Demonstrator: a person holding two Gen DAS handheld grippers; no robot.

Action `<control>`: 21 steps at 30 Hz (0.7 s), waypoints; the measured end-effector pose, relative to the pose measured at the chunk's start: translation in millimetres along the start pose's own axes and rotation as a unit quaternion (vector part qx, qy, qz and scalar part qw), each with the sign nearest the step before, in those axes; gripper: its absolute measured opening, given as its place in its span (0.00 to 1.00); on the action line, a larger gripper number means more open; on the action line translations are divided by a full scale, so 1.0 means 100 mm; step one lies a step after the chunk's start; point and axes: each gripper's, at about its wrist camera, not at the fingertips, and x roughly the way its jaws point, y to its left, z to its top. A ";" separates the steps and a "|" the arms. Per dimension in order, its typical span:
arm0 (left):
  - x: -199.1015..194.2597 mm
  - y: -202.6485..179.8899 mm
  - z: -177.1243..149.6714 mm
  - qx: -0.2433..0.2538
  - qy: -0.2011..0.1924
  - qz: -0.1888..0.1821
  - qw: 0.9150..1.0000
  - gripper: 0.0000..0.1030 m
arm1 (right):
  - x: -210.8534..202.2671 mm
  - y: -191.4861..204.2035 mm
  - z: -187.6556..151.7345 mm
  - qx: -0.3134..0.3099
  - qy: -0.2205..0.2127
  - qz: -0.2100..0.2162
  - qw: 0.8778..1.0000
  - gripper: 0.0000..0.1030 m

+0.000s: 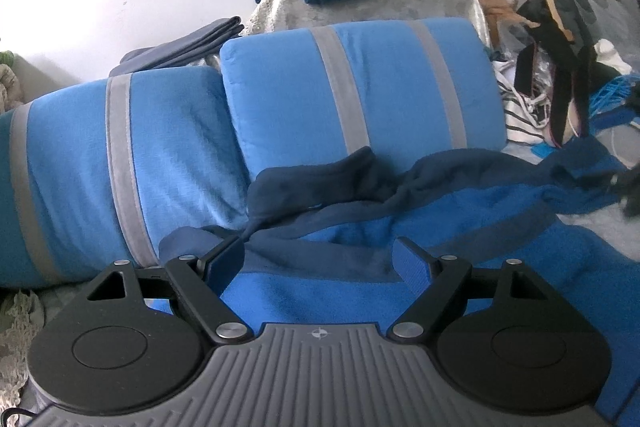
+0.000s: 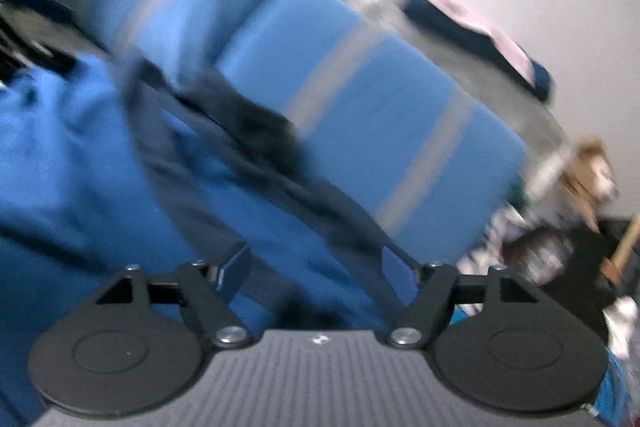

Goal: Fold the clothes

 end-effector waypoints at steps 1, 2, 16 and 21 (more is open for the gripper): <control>0.00 -0.01 0.00 0.002 0.000 0.000 1.000 0.79 | 0.05 -0.12 -0.10 -0.002 0.011 -0.012 1.000 0.79; 0.01 -0.02 0.00 0.003 0.001 -0.001 1.000 0.79 | 0.09 -0.23 -0.22 -0.008 0.021 -0.018 1.000 0.78; 0.07 -0.06 0.00 0.014 0.015 0.003 1.000 0.79 | 0.87 -0.80 -1.05 -0.145 0.139 0.029 0.979 0.64; 0.10 -0.07 -0.01 0.015 0.019 0.003 1.000 0.79 | 1.07 -0.73 -1.08 -0.169 0.154 0.044 0.972 0.31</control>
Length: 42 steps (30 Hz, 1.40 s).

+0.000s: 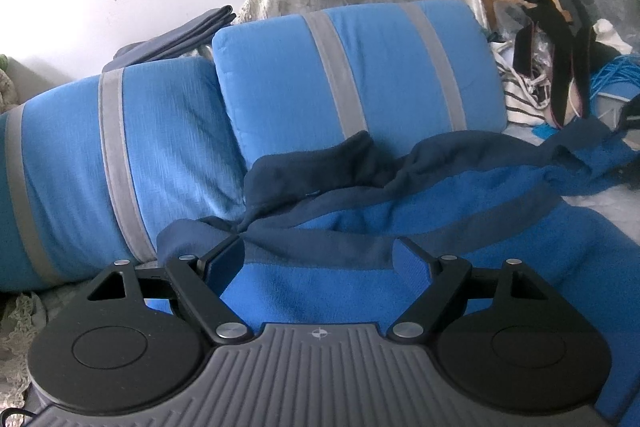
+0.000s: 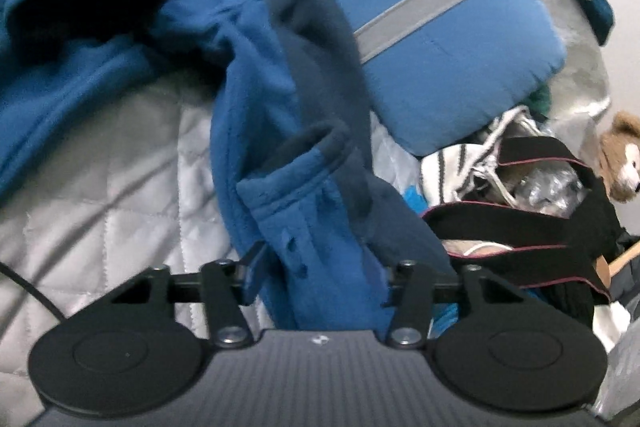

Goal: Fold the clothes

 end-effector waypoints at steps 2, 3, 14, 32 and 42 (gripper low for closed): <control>0.00 0.00 0.00 0.000 0.000 -0.001 1.000 0.79 | 0.02 -0.03 0.04 0.007 0.003 0.011 1.000 0.09; 0.00 0.01 0.00 -0.001 -0.001 -0.002 1.000 0.79 | -0.01 -0.04 0.08 0.010 -0.004 0.002 1.000 0.09; -0.01 0.08 0.01 -0.022 0.002 -0.004 1.000 0.79 | -1.01 -0.08 1.16 0.066 -0.164 -0.036 0.984 0.09; 0.07 0.49 -0.04 -0.162 0.054 -0.037 0.985 0.79 | -1.53 2.04 1.53 -0.180 -0.226 0.088 0.953 0.38; 0.01 0.67 -0.32 -0.373 0.131 -0.216 0.893 0.79 | -1.55 1.98 1.45 -0.213 -0.235 0.036 0.948 0.61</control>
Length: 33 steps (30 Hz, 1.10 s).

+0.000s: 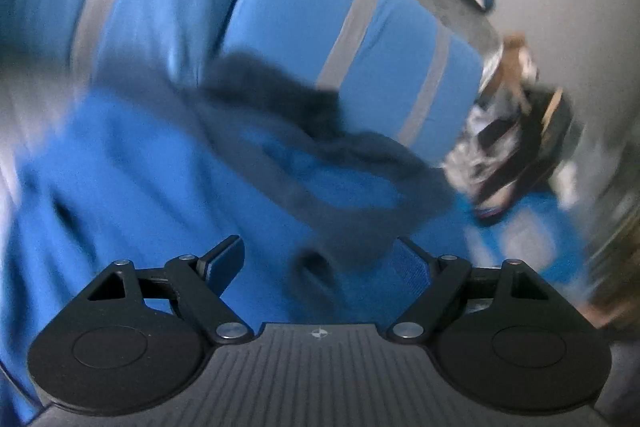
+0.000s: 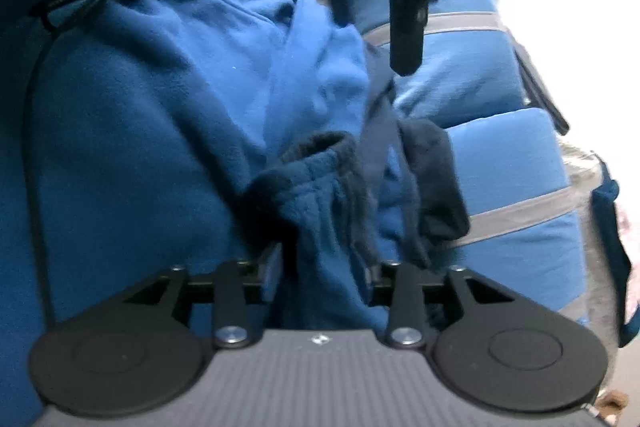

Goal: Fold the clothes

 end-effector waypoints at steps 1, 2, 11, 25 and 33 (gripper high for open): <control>0.04 0.08 -0.04 -0.046 0.019 -0.020 0.999 0.79 | -0.01 0.00 -0.01 0.002 -0.002 -0.003 1.000 0.62; 0.10 0.15 -0.09 -0.090 0.039 -0.038 0.994 0.79 | -0.02 0.00 -0.03 0.003 -0.004 -0.007 1.000 0.62; 0.64 0.47 -0.40 -0.296 0.135 -0.121 0.938 0.79 | 0.14 0.06 -0.05 0.006 -0.016 -0.010 1.000 0.38; 1.06 0.47 -0.38 -0.359 0.101 -0.149 0.916 0.69 | -0.07 -0.15 -0.08 0.099 -0.051 -0.008 0.994 0.09; 1.03 0.51 -0.39 -0.354 0.086 -0.138 0.921 0.44 | -0.19 -0.03 -0.11 0.082 -0.056 0.001 0.995 0.08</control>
